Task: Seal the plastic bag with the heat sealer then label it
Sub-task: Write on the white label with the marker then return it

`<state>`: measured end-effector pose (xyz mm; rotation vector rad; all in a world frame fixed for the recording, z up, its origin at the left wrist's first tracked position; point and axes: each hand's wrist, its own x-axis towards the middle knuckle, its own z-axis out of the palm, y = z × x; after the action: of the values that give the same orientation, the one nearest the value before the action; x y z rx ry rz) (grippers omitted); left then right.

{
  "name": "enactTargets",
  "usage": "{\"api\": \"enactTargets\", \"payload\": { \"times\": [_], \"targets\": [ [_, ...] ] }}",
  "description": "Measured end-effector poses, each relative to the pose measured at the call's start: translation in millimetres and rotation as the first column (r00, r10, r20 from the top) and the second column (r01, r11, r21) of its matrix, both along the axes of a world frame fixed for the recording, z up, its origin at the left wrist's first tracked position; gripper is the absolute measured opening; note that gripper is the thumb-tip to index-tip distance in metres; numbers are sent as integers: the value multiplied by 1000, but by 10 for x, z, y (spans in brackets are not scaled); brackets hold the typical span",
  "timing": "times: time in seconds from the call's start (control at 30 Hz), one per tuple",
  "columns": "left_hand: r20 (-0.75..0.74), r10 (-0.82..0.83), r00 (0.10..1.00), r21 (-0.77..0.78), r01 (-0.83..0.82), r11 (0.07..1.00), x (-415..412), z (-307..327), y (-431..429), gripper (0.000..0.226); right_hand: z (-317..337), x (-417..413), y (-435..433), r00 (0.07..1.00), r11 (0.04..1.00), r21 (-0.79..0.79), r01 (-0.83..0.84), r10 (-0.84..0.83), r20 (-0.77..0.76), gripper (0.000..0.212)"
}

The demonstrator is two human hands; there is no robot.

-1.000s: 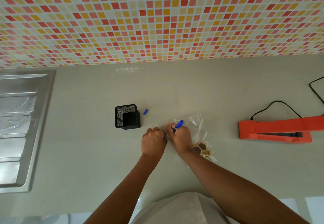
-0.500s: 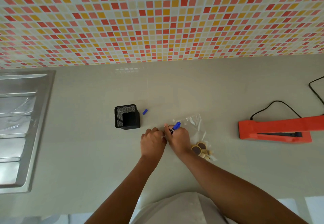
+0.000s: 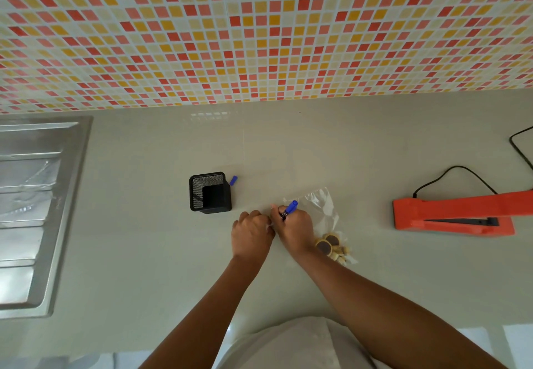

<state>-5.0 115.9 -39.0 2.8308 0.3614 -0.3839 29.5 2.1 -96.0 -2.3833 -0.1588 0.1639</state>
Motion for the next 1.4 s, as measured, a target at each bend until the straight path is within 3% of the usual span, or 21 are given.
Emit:
{"api": "enactTargets", "payload": {
  "times": [0.37, 0.93, 1.4],
  "targets": [
    [15, 6, 1000, -19, -6, 1000, -2, 14, -4, 22, 40, -17, 16, 999, 1000, 3, -6, 6, 33, 62],
    [19, 29, 999, -47, -28, 998, -14, 24, -3, 11, 144, -3, -31, 998, 999, 34, 13, -11, -63, 49],
    [5, 41, 999, -58, -41, 997, -9, 24, -20, 13, 136, -24, -37, 999, 999, 44, 9, -7, -53, 53]
  ]
}}
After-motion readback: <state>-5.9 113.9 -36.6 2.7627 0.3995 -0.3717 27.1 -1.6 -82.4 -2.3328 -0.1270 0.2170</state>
